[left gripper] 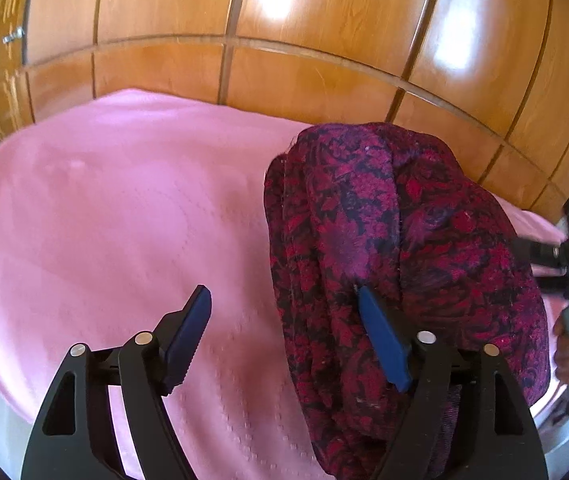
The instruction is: Fold small clothes
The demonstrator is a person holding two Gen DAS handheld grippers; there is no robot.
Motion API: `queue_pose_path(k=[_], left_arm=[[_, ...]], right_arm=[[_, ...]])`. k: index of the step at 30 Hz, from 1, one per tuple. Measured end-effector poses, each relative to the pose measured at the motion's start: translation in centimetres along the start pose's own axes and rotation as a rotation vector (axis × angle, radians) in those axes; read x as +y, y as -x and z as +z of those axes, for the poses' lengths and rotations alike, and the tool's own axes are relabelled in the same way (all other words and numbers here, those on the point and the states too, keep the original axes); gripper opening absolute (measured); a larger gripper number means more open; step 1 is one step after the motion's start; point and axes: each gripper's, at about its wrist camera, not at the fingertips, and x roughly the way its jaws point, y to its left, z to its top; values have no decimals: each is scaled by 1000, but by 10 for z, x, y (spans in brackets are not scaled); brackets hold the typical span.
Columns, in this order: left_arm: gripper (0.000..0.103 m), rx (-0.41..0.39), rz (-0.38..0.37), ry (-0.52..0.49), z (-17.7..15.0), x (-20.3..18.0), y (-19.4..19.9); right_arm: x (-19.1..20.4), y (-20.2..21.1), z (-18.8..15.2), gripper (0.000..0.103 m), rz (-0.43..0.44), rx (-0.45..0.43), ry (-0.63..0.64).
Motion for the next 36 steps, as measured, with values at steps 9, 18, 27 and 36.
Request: queue_pose_path(k=[9,18,27,36], left_arm=[[75,84,-341,216,-8,45,-30],[64,81,-585,252,-7,20,-36],[62,118,-699,-72,62,-146,-65],[59,221,-685,-373,78,-330,-117]], right_arm=[[-20,-36,5,101,227,54,-76],[16,21,-3,71,201,-47,62],[-30,146,-22,69,72,-325,10],[-121,217,-67,66,-124,-488,-176]])
